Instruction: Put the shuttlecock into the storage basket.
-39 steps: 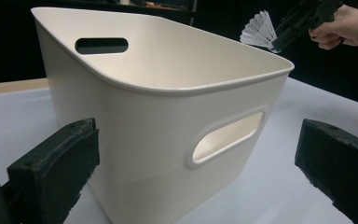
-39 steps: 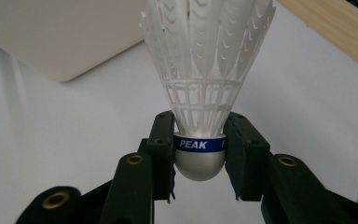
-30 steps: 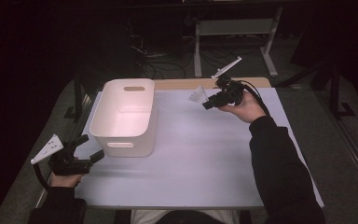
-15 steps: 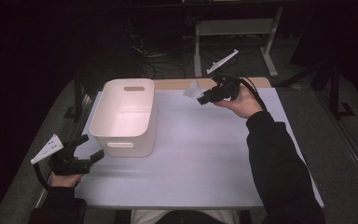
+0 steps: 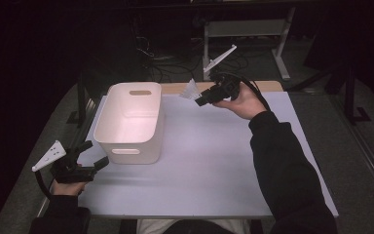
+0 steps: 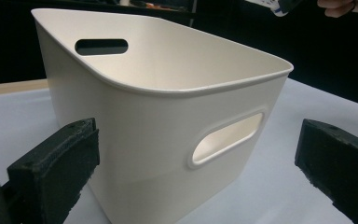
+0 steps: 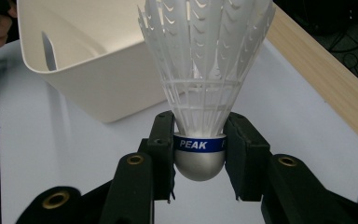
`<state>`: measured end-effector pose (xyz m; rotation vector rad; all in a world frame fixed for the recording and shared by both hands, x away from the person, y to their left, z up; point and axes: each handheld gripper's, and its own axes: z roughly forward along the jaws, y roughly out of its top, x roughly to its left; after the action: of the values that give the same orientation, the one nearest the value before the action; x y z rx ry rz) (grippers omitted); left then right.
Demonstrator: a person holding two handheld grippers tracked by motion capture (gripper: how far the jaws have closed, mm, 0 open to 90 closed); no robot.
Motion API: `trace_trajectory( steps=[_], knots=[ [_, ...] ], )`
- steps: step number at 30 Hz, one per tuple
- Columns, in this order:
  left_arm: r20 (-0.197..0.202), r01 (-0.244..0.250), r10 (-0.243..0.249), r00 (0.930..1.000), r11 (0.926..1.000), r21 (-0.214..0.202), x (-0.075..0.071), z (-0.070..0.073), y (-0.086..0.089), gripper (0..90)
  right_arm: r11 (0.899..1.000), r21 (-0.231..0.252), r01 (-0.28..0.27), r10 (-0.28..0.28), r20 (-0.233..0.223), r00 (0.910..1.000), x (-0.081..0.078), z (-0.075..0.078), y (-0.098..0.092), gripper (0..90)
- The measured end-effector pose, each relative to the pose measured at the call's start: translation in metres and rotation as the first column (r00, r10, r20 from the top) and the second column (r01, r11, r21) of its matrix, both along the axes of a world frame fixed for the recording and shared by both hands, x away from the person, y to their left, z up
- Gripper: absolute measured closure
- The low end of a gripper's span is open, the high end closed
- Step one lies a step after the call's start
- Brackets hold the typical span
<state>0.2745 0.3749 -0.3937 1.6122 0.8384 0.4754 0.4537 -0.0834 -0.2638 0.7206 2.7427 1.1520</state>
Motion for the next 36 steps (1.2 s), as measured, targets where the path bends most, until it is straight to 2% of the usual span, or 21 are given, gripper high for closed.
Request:
trace_trajectory(
  steps=[14, 22, 36],
  knots=[
    [0.000, 0.001, -0.001, 1.0000, 1.0000, 0.000, 0.000, 0.000, 0.000, 0.0, 0.999, 0.008, -0.044, 0.044, 0.002, 0.9990, -0.001, 0.011, 0.025, 64.2],
    [0.001, 0.002, -0.002, 1.0000, 1.0000, 0.001, 0.000, 0.000, 0.000, 0.0, 0.998, 0.008, -0.070, 0.069, 0.019, 0.9974, -0.003, 0.020, 0.040, 64.2],
    [0.002, 0.003, -0.003, 1.0000, 1.0000, 0.000, 0.000, 0.000, 0.000, 0.0, 0.993, 0.006, -0.118, 0.117, 0.025, 0.9928, -0.005, 0.025, 0.066, 64.2]
  ],
)
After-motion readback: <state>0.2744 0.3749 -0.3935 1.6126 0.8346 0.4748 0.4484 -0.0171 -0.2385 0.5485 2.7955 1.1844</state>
